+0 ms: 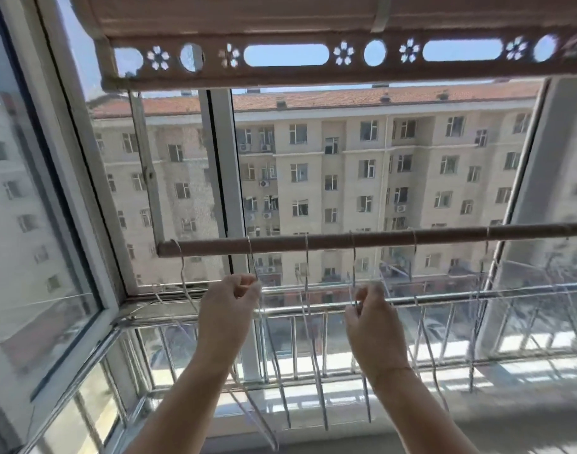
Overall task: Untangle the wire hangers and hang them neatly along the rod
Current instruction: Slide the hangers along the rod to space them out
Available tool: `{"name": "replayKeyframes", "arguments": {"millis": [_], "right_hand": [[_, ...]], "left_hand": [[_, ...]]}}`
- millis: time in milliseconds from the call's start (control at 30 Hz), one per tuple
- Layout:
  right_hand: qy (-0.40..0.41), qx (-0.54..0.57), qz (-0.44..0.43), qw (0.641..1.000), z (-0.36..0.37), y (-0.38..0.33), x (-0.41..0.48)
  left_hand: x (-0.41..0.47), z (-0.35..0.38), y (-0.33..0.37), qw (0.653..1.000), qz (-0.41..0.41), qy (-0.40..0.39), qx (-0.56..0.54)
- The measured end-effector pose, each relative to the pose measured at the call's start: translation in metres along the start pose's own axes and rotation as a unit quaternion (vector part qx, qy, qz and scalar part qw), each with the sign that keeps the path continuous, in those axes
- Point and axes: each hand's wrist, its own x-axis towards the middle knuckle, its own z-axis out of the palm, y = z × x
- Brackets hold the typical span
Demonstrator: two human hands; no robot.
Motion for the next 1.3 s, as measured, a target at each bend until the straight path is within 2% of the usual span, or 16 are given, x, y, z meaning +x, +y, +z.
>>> {"name": "replayKeyframes", "arguments": {"millis": [300,500,667,767,867,1000,1300], "right_hand": [[0.052,0.030,0.019,0.998,-0.007,0.020,0.020],[0.008,-0.023,0.010,1.000,-0.024,0.021,0.027],[0.127,-0.062,-0.061,0.988,-0.057,0.025,0.040],[0.121,-0.066,-0.025,0.990,-0.061,0.039,0.054],[0.101,-0.074,-0.006,0.992,-0.057,0.049,0.065],[0.104,-0.068,-0.040,0.991,-0.056,0.055,0.078],[0.132,-0.034,-0.099,0.986,-0.063,0.050,0.087]], "left_hand": [[0.008,0.006,0.003,0.998,0.033,0.037,-0.027],[0.014,0.006,-0.007,0.998,0.019,0.063,-0.004],[0.012,0.007,0.001,0.989,0.057,0.131,0.040],[0.004,0.014,0.015,0.980,0.102,0.165,0.041],[-0.006,0.028,0.032,0.980,0.147,0.130,0.038],[-0.003,0.043,0.041,0.982,0.170,0.079,0.035],[0.002,0.057,0.049,0.984,0.168,0.059,0.003]]}}
